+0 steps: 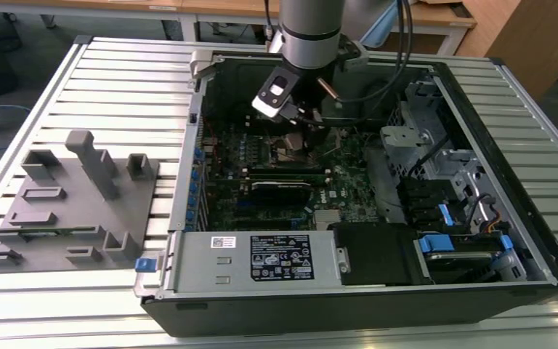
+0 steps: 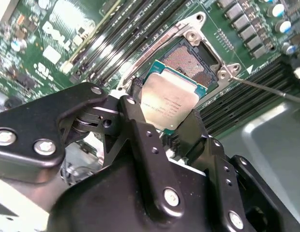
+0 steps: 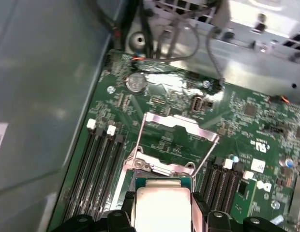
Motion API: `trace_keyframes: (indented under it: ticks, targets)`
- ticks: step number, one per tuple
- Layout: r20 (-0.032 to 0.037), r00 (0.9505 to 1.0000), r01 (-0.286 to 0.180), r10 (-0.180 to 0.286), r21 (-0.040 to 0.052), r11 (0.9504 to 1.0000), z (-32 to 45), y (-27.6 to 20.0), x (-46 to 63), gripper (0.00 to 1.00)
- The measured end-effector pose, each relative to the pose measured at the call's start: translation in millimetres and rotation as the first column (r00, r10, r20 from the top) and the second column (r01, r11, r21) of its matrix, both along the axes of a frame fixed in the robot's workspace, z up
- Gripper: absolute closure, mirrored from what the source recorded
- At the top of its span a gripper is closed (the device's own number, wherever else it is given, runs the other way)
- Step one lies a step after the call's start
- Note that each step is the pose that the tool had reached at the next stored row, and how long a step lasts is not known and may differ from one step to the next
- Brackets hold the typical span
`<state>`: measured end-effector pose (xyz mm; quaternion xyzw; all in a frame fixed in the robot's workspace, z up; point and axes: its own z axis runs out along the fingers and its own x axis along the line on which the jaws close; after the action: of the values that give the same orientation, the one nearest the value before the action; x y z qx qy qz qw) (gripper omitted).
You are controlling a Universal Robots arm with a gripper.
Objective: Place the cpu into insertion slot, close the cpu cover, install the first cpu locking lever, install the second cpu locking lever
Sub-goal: 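Place the cpu into insertion slot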
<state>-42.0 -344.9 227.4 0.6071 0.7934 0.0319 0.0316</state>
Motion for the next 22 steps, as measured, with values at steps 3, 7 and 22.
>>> trace_keyframes:
  ticks: [3,7,22]
  targets:
    - [0.0000,0.9985,0.055,-0.055,0.0000,0.9985,-0.3,0.0,0.0,0.46]
    - [0.0000,0.9920,0.127,-0.127,0.0000,0.9920,-0.7,0.0,0.0,0.46]
    - [0.0002,0.9752,0.221,-0.221,0.0001,0.9752,-1.3,5.2,0.0,0.46]
